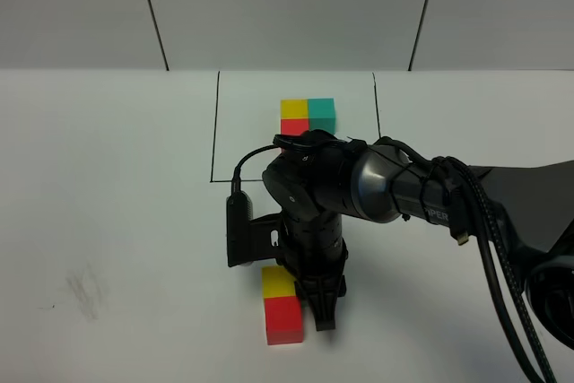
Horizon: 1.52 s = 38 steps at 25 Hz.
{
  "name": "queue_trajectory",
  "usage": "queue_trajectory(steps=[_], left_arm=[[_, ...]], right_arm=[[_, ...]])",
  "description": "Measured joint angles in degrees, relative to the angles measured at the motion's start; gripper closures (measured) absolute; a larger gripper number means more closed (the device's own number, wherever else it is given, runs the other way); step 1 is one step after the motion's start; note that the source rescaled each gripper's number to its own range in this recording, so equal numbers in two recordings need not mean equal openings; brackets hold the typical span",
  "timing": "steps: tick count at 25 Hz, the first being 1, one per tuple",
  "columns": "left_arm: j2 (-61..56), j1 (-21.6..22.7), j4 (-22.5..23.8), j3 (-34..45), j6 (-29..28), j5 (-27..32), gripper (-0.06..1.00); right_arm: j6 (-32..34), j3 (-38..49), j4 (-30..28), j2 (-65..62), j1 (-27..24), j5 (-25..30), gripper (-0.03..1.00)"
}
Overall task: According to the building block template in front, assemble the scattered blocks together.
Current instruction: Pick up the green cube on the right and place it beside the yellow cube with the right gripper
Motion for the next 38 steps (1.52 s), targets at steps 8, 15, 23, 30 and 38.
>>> queue_trajectory(steps=[8,15,23,30,38], left_arm=[[0.0,0.0,0.0,0.0,0.1,0.0,0.19],[0.0,0.0,0.0,0.0,0.1,0.0,0.19],[0.0,0.0,0.0,0.0,0.1,0.0,0.19],[0.0,0.0,0.0,0.0,0.1,0.0,0.19],[0.0,0.0,0.0,0.0,0.1,0.0,0.19]], right_arm=[[-0.1,0.0,-0.2,0.0,0.1,0.0,0.77],[-0.1,0.0,-0.4,0.0,0.1,0.0,0.77],[-0.1,0.0,-0.4,0.0,0.1,0.4,0.77],[0.0,0.0,1.0,0.0,0.1,1.7,0.77],[0.0,0.0,1.6,0.0,0.1,2.3,0.77]])
